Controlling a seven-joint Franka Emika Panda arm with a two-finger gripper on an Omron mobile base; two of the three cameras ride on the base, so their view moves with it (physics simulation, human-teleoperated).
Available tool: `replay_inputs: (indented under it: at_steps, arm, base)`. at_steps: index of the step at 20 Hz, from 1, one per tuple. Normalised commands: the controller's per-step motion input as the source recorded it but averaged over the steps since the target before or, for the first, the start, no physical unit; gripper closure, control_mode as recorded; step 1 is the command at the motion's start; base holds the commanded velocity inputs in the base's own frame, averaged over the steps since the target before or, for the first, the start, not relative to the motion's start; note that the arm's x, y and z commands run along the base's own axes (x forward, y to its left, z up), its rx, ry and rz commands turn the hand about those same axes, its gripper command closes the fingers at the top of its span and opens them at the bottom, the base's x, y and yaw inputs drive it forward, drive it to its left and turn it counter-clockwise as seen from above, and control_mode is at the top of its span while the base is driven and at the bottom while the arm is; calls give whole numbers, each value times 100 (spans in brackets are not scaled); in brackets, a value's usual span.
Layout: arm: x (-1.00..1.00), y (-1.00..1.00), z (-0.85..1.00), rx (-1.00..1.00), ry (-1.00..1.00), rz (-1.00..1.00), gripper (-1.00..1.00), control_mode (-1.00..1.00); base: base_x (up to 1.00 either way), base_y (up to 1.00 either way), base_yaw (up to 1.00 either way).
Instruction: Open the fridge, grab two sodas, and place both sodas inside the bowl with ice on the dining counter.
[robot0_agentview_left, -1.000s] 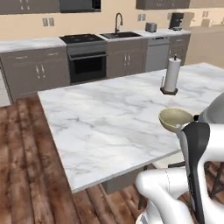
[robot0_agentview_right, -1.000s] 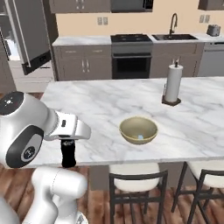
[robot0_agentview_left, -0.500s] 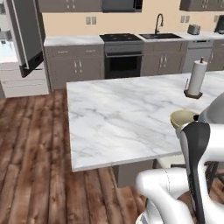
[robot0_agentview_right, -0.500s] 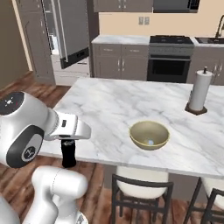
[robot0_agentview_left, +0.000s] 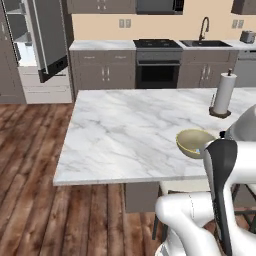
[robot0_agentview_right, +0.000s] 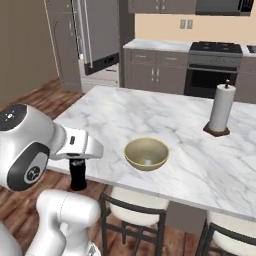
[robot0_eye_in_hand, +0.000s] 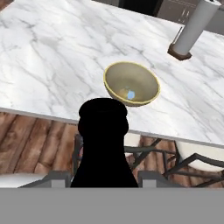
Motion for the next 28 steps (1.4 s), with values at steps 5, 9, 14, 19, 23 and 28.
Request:
replay_inputs:
  at_steps: [5,9,14,19,23,28]
  arm:
    - [0,0,0,0,0,0,100,100]
    - [0,0,0,0,0,0,100,100]
    - [0,0,0,0,0,0,100,100]
    - [79,-43,-3,12,5,7,100,-100]
    - [100,-46,-17,9,18,15,100,-100]
    - [100,-10,-20,0,25,16,100,-100]
  base:
    - [12,-77,7]
    - [68,-38,6]
    - [97,-22,6]
    - [19,-7,1]
    - [0,0,0]
    - [0,0,0]
